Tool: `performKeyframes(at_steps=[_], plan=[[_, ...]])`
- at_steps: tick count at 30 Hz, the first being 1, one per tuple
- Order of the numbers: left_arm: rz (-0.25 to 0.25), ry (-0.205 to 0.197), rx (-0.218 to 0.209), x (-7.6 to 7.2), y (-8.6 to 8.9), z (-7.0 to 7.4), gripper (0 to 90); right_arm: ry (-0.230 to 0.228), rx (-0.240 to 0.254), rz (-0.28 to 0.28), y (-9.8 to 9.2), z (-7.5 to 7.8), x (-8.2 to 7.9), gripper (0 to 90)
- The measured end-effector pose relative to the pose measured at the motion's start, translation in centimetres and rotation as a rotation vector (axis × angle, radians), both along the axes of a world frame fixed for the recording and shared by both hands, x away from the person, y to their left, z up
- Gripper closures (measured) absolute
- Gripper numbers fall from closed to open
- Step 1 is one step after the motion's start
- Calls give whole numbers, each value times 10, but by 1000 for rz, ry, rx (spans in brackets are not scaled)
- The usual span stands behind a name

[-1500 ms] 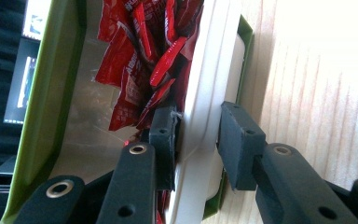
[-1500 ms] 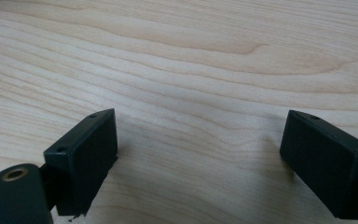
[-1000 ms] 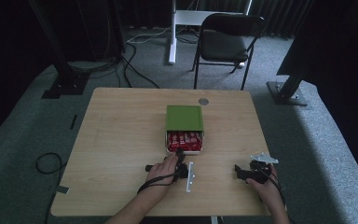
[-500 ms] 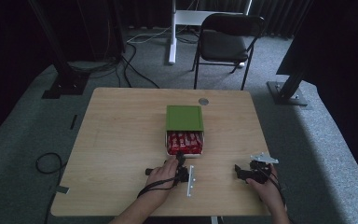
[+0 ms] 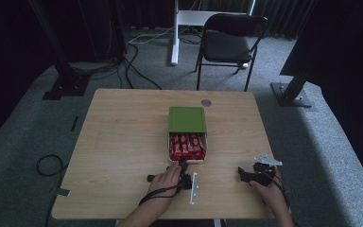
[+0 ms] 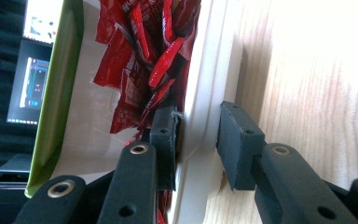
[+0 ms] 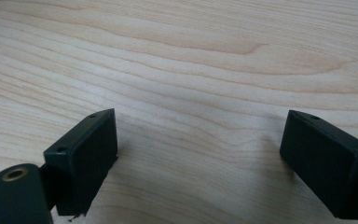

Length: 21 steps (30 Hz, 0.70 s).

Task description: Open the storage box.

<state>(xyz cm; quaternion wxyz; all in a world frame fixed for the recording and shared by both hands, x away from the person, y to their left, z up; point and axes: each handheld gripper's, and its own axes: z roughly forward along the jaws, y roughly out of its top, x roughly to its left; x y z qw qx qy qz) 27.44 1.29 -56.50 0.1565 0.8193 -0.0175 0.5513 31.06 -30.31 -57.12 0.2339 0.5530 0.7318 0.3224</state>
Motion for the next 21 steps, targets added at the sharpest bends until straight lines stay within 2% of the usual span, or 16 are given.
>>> performKeyframes(at_steps=[4, 9, 16, 21], plan=[[0, -2, 11, -3, 0, 0, 697, 0, 0, 0, 0, 0, 0, 106], [-4, 0, 0, -7, -1, -1, 698, 0, 0, 0, 0, 0, 0, 106], [-7, 4, 17, -14, 0, -2, 700, 0, 0, 0, 0, 0, 0, 106], [-15, -3, 2, -18, 0, -4, 700, 0, 0, 0, 0, 0, 0, 106]])
